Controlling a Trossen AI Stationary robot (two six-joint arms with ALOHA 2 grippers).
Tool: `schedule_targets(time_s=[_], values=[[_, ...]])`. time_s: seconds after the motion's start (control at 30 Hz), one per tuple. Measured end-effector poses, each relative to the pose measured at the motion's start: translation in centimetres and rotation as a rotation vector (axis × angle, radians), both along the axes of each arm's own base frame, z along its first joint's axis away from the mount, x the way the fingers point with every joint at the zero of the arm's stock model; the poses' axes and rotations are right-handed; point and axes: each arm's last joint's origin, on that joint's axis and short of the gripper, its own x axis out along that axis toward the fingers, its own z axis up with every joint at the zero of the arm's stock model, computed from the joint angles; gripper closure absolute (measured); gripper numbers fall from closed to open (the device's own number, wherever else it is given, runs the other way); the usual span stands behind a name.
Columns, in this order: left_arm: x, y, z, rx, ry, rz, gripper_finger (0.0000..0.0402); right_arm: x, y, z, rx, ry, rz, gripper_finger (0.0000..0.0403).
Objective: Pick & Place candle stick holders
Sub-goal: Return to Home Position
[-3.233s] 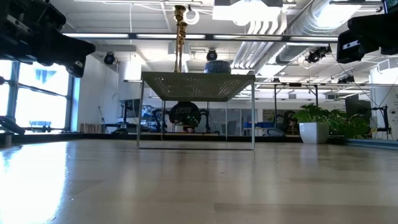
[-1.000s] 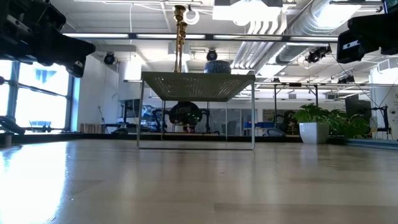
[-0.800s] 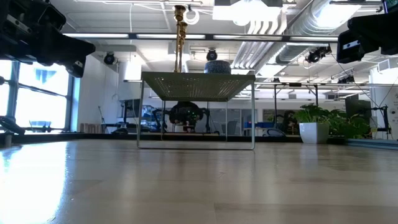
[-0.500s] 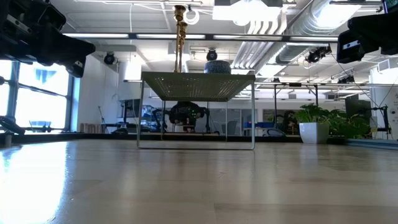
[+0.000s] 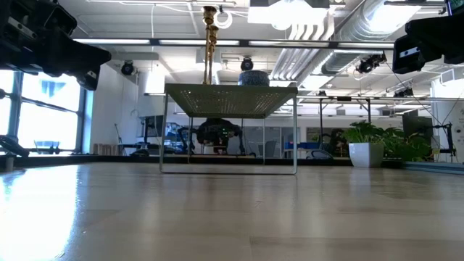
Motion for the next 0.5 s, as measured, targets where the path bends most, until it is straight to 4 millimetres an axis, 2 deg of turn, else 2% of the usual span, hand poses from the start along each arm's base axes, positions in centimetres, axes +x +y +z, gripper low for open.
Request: schedule_targets(time_s=[0.5], values=[[0.0,0.0,0.0,0.0,0.0,0.0,0.0401,0.0,0.0,0.0,0.0,0.0,0.0,0.0396]])
